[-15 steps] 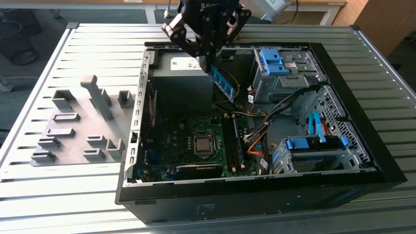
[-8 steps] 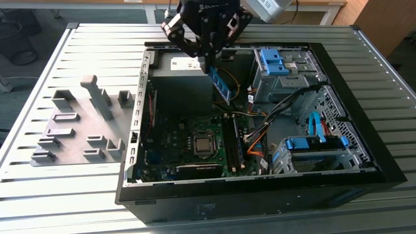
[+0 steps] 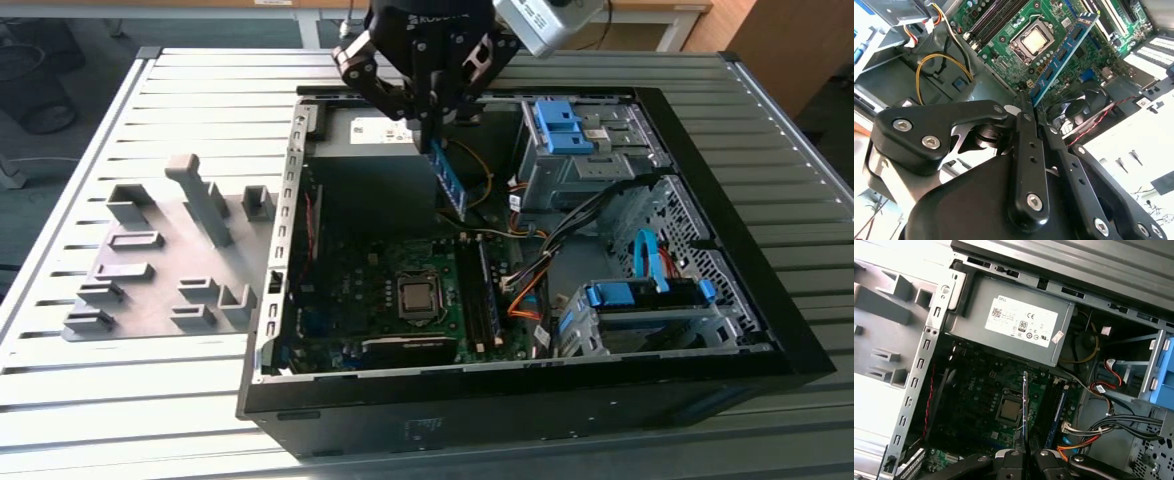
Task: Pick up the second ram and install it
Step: 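Insert the second ram into the second slot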
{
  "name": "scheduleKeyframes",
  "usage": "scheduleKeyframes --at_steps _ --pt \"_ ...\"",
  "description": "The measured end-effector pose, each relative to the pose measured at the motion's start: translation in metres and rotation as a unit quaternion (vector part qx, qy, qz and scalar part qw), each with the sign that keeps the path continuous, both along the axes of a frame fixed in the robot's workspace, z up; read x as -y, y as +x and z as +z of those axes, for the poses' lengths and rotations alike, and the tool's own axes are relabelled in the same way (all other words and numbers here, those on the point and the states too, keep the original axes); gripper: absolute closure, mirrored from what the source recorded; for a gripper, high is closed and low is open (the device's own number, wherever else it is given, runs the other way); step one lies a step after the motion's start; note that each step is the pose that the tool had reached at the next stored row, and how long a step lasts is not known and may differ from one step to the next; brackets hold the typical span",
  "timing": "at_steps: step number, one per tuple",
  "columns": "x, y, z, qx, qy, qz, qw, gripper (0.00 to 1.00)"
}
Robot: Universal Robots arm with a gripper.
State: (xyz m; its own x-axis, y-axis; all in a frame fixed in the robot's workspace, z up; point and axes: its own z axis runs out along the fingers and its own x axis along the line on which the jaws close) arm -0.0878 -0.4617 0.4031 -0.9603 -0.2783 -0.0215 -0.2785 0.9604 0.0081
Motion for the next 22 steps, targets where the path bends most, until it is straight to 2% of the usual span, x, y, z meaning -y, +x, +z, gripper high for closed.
scheduleKeyframes --at_steps 4,7,13,22 --pt "0.0000 0.0034 -0.0016 0.0000 0.0000 -0.008 1.0000 0.86" --pt "-0.0002 0.0036 -0.0031 -0.0001 -0.0001 -0.024 0.9997 0.86" --pt "-0.0003 0.0036 -0.0051 -0.0001 -0.0002 -0.065 0.9979 0.86" --pt "-0.0003 0.0036 -0.0053 -0.0001 -0.0001 -0.066 0.9978 0.86"
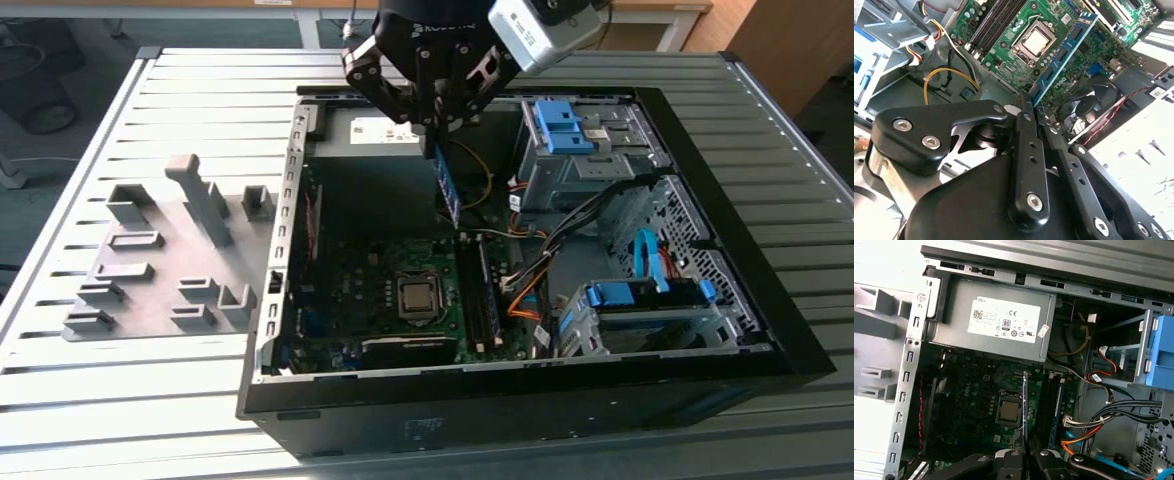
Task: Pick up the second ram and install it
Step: 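Insert the second ram into the second slot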
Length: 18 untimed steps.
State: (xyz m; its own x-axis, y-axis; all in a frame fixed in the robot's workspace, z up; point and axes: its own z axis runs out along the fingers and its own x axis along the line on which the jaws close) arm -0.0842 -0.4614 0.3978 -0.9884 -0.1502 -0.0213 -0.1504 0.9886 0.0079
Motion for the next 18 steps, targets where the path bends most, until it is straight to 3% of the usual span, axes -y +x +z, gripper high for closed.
scheduleKeyframes --at_steps 4,10,18 --pt "0.0000 0.0000 -0.0004 0.0000 0.0000 -0.008 1.0000 0.86" --pt "0.0000 0.0000 -0.0014 0.0000 0.0000 -0.050 0.9988 0.86" --pt "0.0000 0.0000 -0.0019 0.0000 0.0000 -0.050 0.9987 0.86"
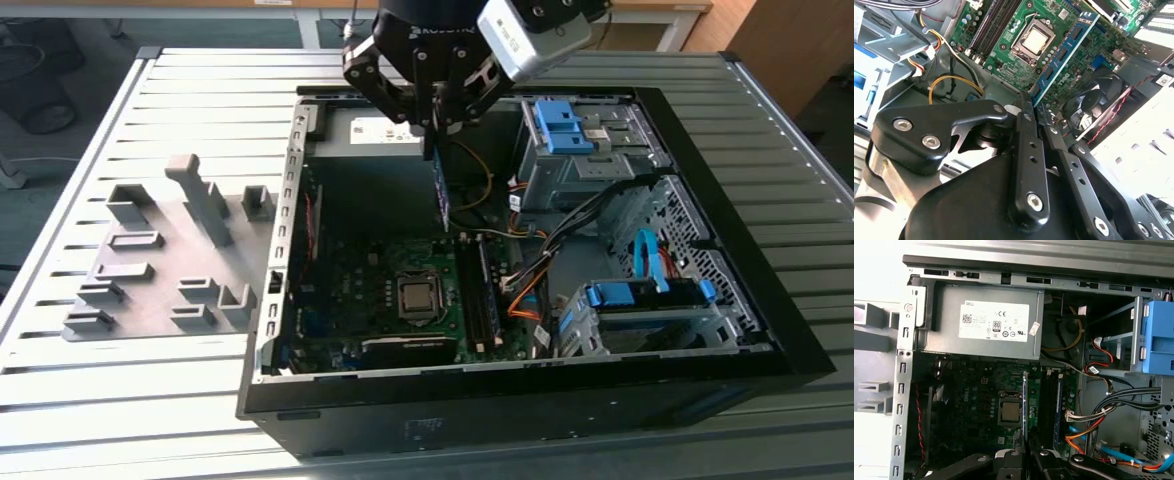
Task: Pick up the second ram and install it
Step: 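Insert the second ram into the second slot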
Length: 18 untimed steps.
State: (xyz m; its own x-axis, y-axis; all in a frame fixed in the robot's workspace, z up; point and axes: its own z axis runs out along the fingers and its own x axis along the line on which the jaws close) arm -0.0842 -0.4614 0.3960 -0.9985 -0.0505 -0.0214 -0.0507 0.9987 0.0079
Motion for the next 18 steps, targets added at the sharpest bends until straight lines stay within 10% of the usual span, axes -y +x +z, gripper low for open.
scheduleKeyframes --at_steps 18 --pt "0.0000 0.0071 -0.0089 -0.0001 -0.0001 -0.035 0.9994 0.86"
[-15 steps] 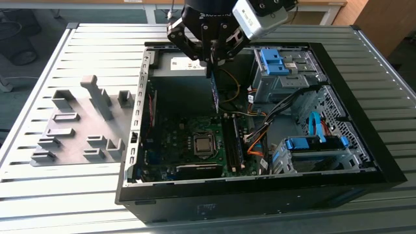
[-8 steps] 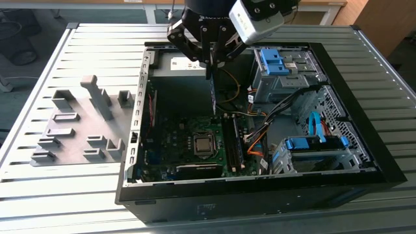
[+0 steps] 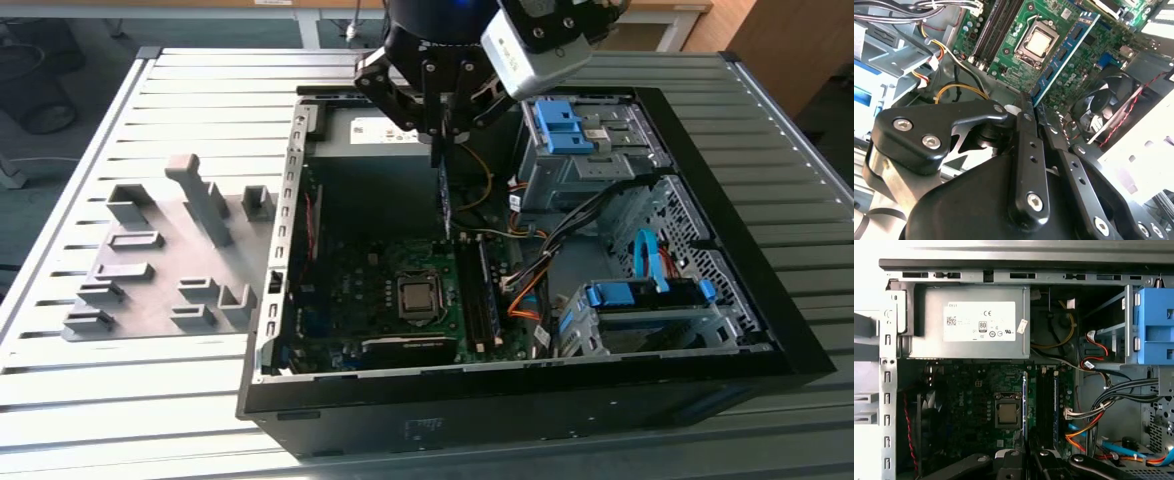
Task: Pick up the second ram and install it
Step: 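Insert the second ram into the second slot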
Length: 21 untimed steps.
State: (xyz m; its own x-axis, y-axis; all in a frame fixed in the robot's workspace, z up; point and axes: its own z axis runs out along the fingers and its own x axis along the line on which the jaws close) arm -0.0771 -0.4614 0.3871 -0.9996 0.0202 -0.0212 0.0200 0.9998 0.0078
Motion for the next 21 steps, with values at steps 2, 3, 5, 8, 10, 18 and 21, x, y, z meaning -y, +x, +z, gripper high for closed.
scheduleKeyframes --at_steps 2,3,5,8,10,18,21 --pt "0.0000 0.000 -0.0001 0.0000 0.0000 0.000 1.0000 0.86" --pt "-0.0001 0.001 -0.0003 -0.0001 0.0001 0.000 1.0000 0.86" --pt "0.0000 0.005 -0.0008 -0.0012 0.0001 0.004 1.0000 0.86" --pt "0.0000 0.010 -0.0034 -0.0015 0.0002 0.013 0.9999 0.86" --pt "-0.0001 0.014 -0.0067 -0.0020 0.0000 0.014 0.9999 0.86" --pt "0.0000 0.023 -0.0143 -0.0021 0.0001 0.014 0.9999 0.86" --pt "0.0000 0.026 -0.0168 -0.0020 0.0002 0.014 0.9999 0.86"
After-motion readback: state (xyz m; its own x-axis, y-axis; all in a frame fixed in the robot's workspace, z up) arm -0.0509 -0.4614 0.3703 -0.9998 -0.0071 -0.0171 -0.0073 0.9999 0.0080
